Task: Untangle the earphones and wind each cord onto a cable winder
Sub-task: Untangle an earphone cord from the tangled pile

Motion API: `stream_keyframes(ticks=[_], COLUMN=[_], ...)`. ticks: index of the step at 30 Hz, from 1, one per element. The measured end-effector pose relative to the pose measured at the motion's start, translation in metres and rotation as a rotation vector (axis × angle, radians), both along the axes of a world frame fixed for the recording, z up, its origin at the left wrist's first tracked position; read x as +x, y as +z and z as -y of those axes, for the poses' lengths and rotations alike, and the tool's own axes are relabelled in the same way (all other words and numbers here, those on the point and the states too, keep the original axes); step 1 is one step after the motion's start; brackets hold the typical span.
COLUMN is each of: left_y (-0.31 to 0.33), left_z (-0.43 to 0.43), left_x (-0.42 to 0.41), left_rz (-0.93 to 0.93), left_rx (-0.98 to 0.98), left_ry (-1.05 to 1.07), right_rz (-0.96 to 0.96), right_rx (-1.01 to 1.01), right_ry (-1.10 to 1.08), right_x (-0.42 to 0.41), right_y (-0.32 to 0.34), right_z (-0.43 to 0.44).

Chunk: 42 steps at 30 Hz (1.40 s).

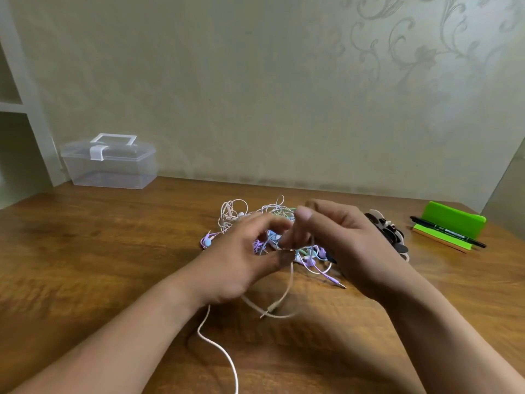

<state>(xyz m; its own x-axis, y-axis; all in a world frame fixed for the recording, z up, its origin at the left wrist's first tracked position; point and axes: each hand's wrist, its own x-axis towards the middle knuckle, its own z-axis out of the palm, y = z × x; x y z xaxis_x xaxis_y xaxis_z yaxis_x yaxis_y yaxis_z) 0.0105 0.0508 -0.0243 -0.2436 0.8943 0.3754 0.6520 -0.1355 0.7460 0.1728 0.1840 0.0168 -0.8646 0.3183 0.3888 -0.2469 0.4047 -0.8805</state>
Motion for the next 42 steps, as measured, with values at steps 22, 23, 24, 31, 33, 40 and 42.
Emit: stream_keyframes(ticks=[22,23,24,31,33,40,42], left_y=[0.02,0.02,0.019,0.021,0.022,0.021,0.022], left_z=[0.017,0.018,0.018,0.015,0.014,0.01,0.01], left_x=[-0.025,-0.026,-0.026,-0.005,-0.001,0.008,0.008], left_rz=[0.89,0.882,0.867,0.902,0.921,1.006,1.053], left_rx=[0.121,0.134,0.139,0.012,-0.015,-0.007,0.007], left_ry=[-0.209,-0.199,-0.187,-0.254,-0.264,-0.253,-0.251], right_rz=[-0.238,-0.202,-0.154,0.082,0.031,0.005,0.006], right_rx=[-0.566,-0.496,-0.411,0.424,0.524,-0.098,-0.257], right_ry=[-0.385,-0.422,-0.441,-0.617,-0.549,-0.044,0.051], right_x=[-0.003,-0.002,-0.002,-0.007,-0.007,-0.013,-0.01], right_y=[-0.011,-0.011,-0.013,-0.017,-0.012,-0.016,-0.014], right_z=[-0.053,-0.053,-0.051,-0.024,-0.016,-0.005,-0.012])
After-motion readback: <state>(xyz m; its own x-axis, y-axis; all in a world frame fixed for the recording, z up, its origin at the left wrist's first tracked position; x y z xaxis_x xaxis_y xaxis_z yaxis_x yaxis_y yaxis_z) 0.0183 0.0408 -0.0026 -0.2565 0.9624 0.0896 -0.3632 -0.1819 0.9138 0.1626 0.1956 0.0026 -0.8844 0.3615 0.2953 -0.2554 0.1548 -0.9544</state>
